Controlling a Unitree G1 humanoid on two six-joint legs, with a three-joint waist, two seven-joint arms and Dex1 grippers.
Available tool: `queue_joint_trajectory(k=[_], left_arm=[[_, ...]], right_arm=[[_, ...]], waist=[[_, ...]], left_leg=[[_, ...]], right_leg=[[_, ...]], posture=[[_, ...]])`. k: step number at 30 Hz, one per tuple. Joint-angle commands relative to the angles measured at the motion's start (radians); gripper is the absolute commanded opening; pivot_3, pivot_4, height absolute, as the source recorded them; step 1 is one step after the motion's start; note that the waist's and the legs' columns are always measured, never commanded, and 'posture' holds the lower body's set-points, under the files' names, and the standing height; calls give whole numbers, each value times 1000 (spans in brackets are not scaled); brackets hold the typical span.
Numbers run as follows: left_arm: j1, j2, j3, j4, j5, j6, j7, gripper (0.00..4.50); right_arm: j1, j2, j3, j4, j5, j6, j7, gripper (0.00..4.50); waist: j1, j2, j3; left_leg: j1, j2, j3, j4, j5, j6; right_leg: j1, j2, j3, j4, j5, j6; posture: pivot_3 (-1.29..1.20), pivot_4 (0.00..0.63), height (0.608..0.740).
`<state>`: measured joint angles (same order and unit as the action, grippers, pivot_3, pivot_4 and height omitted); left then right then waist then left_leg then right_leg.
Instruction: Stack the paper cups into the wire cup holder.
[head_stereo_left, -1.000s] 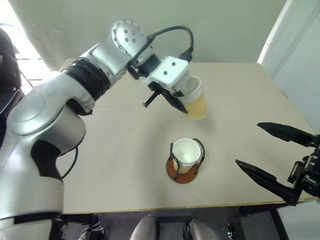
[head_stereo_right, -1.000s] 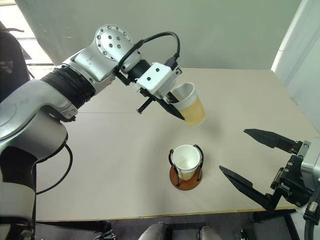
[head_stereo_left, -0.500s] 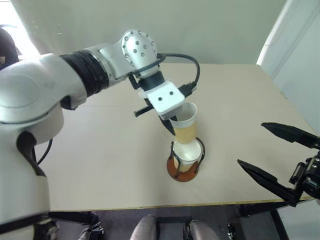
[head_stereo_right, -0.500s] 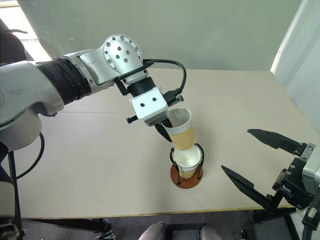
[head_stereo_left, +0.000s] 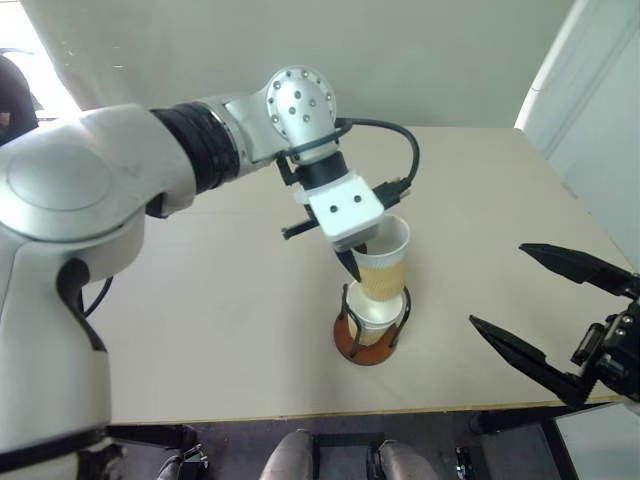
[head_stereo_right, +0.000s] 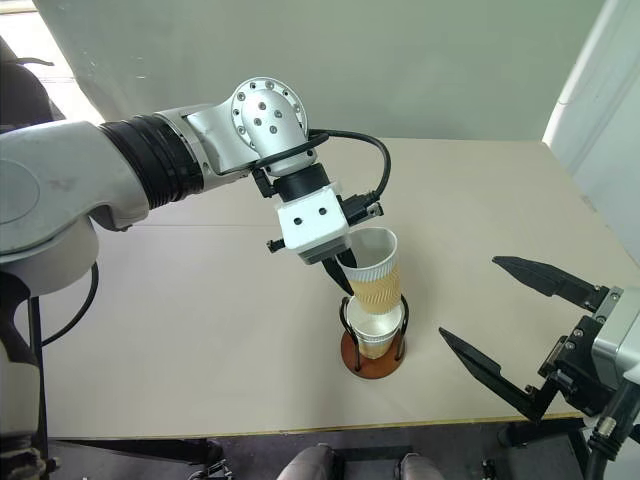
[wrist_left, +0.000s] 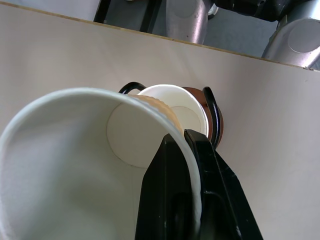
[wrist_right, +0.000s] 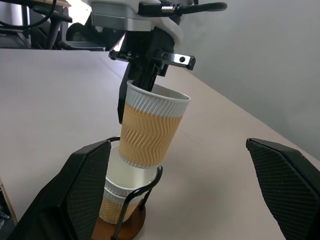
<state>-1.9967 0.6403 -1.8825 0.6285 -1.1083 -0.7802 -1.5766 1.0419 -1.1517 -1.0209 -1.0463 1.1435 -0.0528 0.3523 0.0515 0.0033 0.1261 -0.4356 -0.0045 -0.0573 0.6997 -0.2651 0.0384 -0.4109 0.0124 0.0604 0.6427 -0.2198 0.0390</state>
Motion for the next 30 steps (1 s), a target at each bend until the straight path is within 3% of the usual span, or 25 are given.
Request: queue_joint_trajectory(k=[1,12,16,21,24,27,30], left_arm=[[-27,2,20,5,-24,-11,-38,62],[-37,13,-36,-17,-19,-30,-38,62],[-38,11,-53,-16,-20,-37,-38,895],[-26,-2,-45,0,-18,-36,-38,2646],[12,-27,44,46,-22,-19,-38,3666],[49,-57,156,104,-23,18,-38,3666],[82,-106,348,209,-33,110,-38,3666]], right_arm=[[34,0,-23,-1,-19,-63,-22,4500],[115,-18,-25,-1,-48,-143,-53,4500],[135,-25,-19,-1,-60,-164,-65,4500],[150,-40,-12,-1,-70,-185,-85,4500],[163,-44,-10,-1,-76,-196,-91,4500],[173,-46,-8,-1,-81,-203,-94,4500],[165,-46,-13,-1,-70,-197,-87,4500]], waist=[[0,0,0],[0,0,0],[0,0,0],[0,0,0],[1,0,0],[3,0,0],[3,0,0]], left_leg=[[0,0,0,0,0,0],[0,0,0,0,0,0],[0,0,0,0,0,0],[0,0,0,0,0,0],[0,0,0,0,0,0],[0,0,0,0,0,0],[0,0,0,0,0,0]], right_leg=[[0,0,0,0,0,0],[0,0,0,0,-1,0],[0,0,0,0,-1,0],[0,0,0,0,-1,0],[0,0,0,0,-1,0],[1,0,0,0,-1,0],[1,0,0,0,-1,0]], posture=[[0,150,740],[0,150,740],[0,150,740],[0,150,740],[0,150,740],[0,150,740],[0,150,740]])
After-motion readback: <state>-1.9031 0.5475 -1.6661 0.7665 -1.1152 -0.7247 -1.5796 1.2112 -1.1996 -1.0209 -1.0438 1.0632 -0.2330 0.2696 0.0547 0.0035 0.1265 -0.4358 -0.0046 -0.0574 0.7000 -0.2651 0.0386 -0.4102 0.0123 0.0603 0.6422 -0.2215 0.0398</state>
